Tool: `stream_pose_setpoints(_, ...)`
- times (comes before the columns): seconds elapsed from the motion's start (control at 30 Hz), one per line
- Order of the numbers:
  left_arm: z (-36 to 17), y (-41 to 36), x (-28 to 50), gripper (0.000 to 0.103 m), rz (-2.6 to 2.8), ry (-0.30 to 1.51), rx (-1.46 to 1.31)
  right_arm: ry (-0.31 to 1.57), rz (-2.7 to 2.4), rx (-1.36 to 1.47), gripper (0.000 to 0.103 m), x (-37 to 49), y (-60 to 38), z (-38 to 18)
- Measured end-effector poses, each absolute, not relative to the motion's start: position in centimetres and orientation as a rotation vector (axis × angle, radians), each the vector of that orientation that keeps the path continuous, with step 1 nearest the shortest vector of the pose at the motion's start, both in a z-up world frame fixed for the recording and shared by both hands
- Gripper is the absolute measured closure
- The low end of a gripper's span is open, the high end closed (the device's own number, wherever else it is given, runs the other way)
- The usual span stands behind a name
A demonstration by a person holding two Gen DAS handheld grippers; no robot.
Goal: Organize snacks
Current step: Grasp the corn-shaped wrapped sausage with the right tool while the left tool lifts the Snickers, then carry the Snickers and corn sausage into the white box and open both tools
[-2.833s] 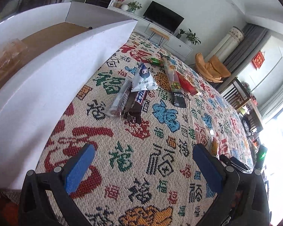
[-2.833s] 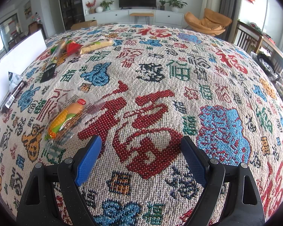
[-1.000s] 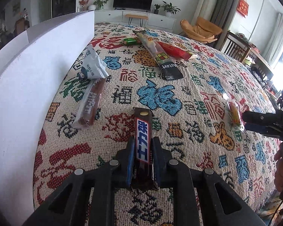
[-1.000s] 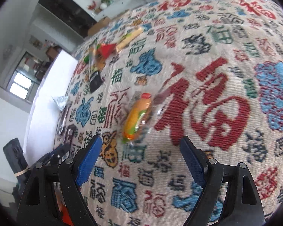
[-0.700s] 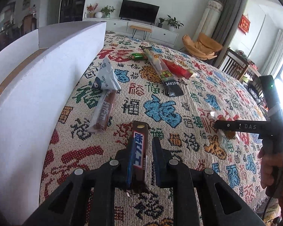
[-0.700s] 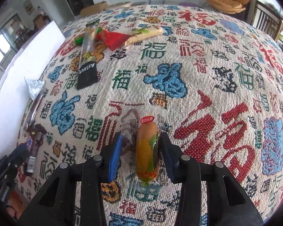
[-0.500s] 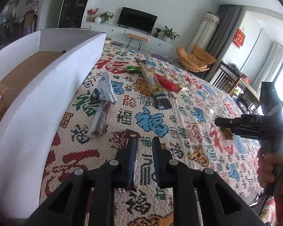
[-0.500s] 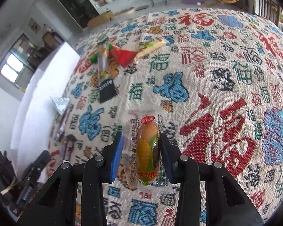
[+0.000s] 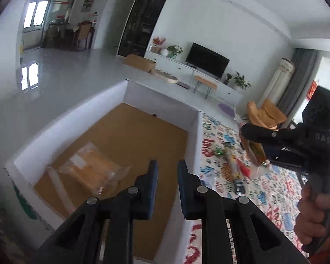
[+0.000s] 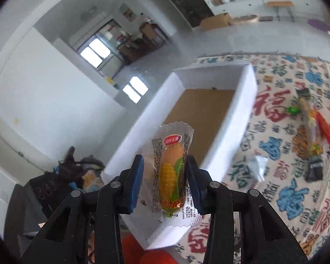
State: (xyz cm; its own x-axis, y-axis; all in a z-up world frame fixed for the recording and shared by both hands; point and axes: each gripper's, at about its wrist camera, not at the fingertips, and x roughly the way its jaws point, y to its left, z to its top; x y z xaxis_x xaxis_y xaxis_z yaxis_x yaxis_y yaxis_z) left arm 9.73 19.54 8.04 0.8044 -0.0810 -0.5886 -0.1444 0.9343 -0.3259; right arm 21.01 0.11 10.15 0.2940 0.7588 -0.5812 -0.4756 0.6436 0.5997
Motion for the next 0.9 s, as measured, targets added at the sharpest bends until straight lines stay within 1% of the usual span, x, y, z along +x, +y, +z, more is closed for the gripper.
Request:
stream_pose_setpoints(0.07,7.9,19.2,9.2,0.085,0.020,0.653,-0.335,0.952,0.890,0.367,0.063,21.0,1.3,10.8)
stream_pose_setpoints(0.17,6.9,16.3,8.8,0.083,-0.073,0.694,-0.313,0.924,0.912,0.407,0.063,20.7,-0.2,11.6)
stream_pose_setpoints(0.2,6.4,15.0,8.6,0.078,-0.123,0.712,-0.305,0.914,0.904,0.415,0.063,20.8,-1.4,11.7)
stream_pose_setpoints(0.23,6.0,13.6,8.2,0.059,-0.167,0.730,-0.296,0.904,0.888,0.420,0.063,20.8,-2.7,11.9)
stream_pose_setpoints(0.27,5.3,11.9,8.5,0.043,-0.205,0.747,-0.286,0.895,0.868,0.422,0.063,20.7,-4.0,12.2)
stream_pose_setpoints(0.3,4.7,10.2,8.6,0.013,-0.239,0.752,-0.277,0.886,0.845,0.421,0.063,20.5,-5.4,12.5)
stream_pose_setpoints(0.33,4.2,8.5,8.5,0.004,-0.267,0.746,-0.262,0.880,0.819,0.417,0.063,20.4,-6.9,12.6)
stream_pose_setpoints(0.37,3.6,6.8,8.5,0.004,-0.290,0.751,-0.233,0.877,0.794,0.413,0.062,20.2,-8.4,12.6)
stream_pose_setpoints(0.47,0.8,2.2,9.9,0.005,-0.334,0.848,-0.131,0.880,0.731,0.417,0.062,19.4,-12.5,12.1)
stream_pose_setpoints(0.5,-0.5,1.1,10.6,0.008,-0.334,0.887,-0.107,0.883,0.716,0.421,0.062,19.1,-13.6,11.9)
stream_pose_setpoints(0.53,-1.8,0.2,11.1,0.016,-0.319,0.925,-0.081,0.885,0.702,0.427,0.062,18.8,-14.6,11.6)
stream_pose_setpoints(0.57,-3.1,-0.7,11.6,0.022,-0.302,0.959,-0.051,0.886,0.691,0.436,0.062,18.6,-15.5,11.4)
stream_pose_setpoints(0.6,-4.3,-1.4,12.3,0.031,-0.286,0.995,-0.020,0.887,0.684,0.449,0.062,18.3,-16.2,11.1)
stream_pose_setpoints(0.63,-5.5,-1.9,12.6,0.037,-0.267,1.023,0.010,0.887,0.679,0.462,0.062,18.2,-16.8,10.8)
stream_pose_setpoints(0.67,-6.3,-2.4,13.0,0.040,-0.248,1.040,0.038,0.886,0.678,0.474,0.062,18.1,-17.2,10.6)
stream_pose_setpoints(0.7,-7.0,-2.9,13.3,0.048,-0.233,1.048,0.062,0.884,0.678,0.484,0.062,17.9,-17.5,10.4)
stream_pose_setpoints(0.73,-7.6,-3.2,13.3,0.068,-0.221,1.053,0.083,0.882,0.679,0.489,0.062,17.9,-17.6,10.4)
stream_pose_setpoints(0.77,-8.1,-3.3,13.4,0.082,-0.208,1.062,0.099,0.881,0.682,0.491,0.062,17.8,-17.7,10.3)
stream_pose_setpoints(0.8,-8.0,-3.3,13.3,0.086,-0.194,1.048,0.106,0.879,0.684,0.492,0.062,17.7,-17.8,10.3)
stream_pose_setpoints(0.9,-7.0,-2.4,12.7,0.086,-0.201,1.022,0.042,0.882,0.699,0.496,0.062,17.5,-17.7,10.3)
